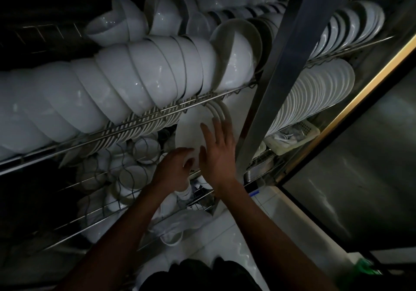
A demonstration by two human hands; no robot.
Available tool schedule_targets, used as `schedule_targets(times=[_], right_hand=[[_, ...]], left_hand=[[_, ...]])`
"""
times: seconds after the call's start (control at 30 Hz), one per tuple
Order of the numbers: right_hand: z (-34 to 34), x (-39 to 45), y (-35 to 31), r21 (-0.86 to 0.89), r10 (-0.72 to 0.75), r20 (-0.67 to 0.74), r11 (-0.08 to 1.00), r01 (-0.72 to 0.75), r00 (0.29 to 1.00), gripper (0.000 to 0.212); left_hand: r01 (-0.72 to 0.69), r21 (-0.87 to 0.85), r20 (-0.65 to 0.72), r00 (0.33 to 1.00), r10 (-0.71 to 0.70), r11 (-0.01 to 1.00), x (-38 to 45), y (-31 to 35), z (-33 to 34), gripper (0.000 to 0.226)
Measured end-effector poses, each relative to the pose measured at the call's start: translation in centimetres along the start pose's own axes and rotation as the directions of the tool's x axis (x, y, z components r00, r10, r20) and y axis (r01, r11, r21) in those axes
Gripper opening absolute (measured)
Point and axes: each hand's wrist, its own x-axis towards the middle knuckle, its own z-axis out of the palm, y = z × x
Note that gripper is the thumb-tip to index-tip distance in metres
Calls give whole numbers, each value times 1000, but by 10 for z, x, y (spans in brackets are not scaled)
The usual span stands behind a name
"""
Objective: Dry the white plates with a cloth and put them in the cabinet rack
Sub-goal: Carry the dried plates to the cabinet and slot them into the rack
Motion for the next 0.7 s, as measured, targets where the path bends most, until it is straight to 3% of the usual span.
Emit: schedule_targets(times=[0.1,0.3,0.5,0.7], right_hand=[[-6,-2,1,-65,-61,19,996,63,998,63],[-7,-5,-2,43,-277,85,961,274,957,51],[3,-13,-18,176,-446,346,895,410,825,42],[9,-37,-44,300,-613,395,790,535,684,40]], left_hand=[[-10,52,-10,1000,11,999,-10,1,-11,39],[81,221,-80,995,-65,972,-46,3,-35,40],[235,230,-242,954,-179,944,-101,9,-49,42],[436,242,-388,862,-325,867,-179,22,-47,41]])
